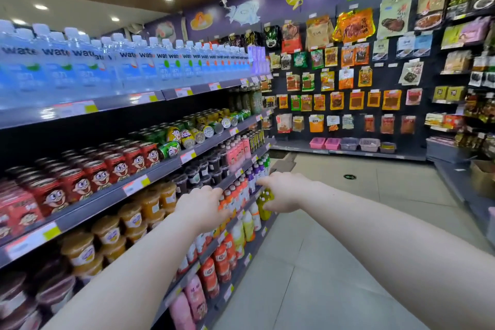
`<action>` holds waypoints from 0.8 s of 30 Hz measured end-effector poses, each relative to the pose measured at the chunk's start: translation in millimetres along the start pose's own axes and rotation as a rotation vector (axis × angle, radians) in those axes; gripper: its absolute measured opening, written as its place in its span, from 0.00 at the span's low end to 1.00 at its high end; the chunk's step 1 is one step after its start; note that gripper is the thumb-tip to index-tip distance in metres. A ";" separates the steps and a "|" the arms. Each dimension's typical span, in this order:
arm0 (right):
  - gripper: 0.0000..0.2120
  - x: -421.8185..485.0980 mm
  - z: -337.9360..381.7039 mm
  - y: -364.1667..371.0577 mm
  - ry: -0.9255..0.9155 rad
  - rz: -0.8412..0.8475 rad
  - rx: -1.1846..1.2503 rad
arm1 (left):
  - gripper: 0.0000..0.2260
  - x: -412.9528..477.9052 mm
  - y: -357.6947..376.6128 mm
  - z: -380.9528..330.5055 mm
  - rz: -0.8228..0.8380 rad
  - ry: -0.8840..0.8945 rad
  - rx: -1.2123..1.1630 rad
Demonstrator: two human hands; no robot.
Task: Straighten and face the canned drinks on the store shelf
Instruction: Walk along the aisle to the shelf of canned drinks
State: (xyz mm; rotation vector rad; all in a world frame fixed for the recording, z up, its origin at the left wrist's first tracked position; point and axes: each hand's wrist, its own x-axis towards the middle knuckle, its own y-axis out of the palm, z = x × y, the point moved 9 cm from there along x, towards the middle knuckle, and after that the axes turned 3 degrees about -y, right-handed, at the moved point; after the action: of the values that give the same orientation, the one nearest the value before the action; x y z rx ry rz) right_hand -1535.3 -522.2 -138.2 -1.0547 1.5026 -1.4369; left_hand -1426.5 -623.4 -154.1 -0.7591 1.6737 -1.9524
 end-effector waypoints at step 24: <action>0.32 422.8 -95.8 0.9 -0.288 -0.032 0.025 | 0.26 364.9 47.5 83.3 -0.041 -0.165 0.011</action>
State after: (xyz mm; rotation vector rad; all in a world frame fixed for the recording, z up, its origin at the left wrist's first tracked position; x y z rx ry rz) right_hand -1770.4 -886.4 -132.8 -1.2171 1.2638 -1.2603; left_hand -1642.9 -932.5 -150.5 -0.9309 1.5593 -1.8694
